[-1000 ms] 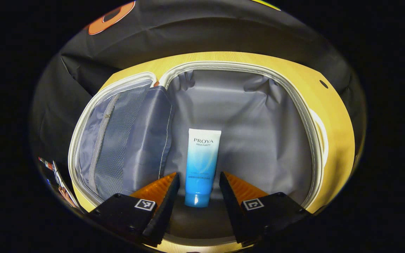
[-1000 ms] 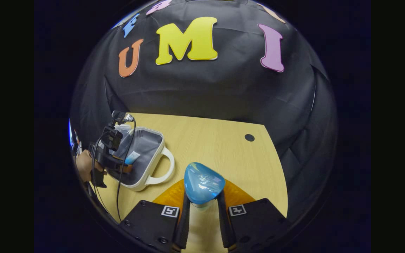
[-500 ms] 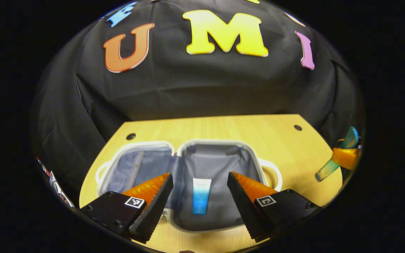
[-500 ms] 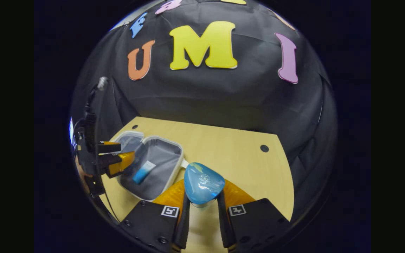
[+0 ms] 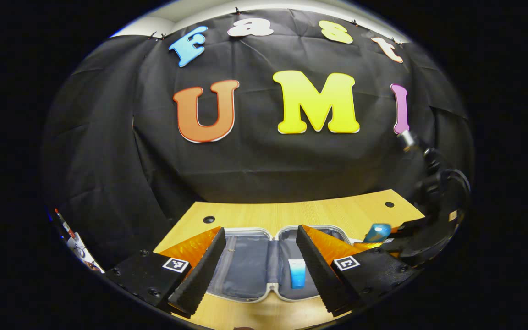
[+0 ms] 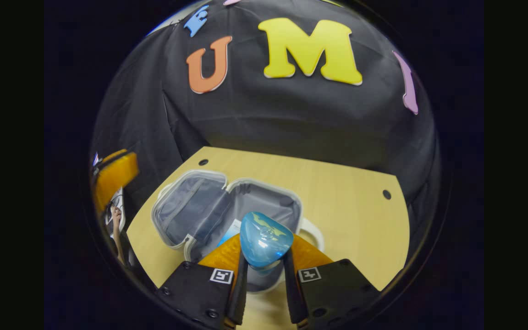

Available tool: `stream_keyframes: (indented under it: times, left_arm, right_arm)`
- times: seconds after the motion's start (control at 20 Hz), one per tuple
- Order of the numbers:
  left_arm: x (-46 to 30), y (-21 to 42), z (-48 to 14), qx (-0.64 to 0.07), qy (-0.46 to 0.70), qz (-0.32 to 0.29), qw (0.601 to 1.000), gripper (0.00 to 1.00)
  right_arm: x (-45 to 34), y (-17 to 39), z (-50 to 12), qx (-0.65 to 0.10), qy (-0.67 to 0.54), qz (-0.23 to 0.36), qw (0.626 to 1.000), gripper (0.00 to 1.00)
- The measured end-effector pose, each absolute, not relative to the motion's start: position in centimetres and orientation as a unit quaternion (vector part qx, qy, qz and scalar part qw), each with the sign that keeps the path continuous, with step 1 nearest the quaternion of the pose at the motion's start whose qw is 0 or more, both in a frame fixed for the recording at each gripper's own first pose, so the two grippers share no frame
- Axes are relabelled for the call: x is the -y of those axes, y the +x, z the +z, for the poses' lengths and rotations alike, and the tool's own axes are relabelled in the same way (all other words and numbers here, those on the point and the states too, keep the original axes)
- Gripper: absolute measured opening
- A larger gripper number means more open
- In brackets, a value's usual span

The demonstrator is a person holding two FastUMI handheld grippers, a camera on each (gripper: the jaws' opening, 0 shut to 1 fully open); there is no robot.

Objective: First open the suitcase, pack the skin care products into it, and then close the suitcase.

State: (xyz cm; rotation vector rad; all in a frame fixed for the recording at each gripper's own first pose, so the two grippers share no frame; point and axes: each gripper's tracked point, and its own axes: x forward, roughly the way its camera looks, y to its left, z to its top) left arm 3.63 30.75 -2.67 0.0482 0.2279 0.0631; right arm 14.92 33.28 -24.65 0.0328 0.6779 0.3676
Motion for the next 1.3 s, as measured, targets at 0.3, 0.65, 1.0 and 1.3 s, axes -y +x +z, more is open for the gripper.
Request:
stream_keyframes:
  times: [0.3,0.65,1.0,1.3]
  left_arm:
    - [-34.5,0.7,1.1,-0.061,0.033,0.038,0.997,0.98]
    - [-36.3,0.1,0.6,-0.054,0.026,0.026,0.998,0.98]
    - [-37.6,-0.5,-2.5,-0.091,0.011,0.039,0.995,0.99]
    - [-38.5,-2.1,-4.9,-0.118,-0.008,0.053,0.992,0.99]
  right_arm:
    - [-36.4,14.5,-32.6,-0.417,0.028,0.143,0.897,0.34]
    - [-36.8,17.1,-33.5,-0.428,0.053,0.098,0.897,0.35]
    - [-37.1,21.1,-35.8,-0.452,0.084,0.058,0.886,0.35]
    - [-37.2,21.9,-38.7,-0.480,0.087,0.027,0.872,0.34]
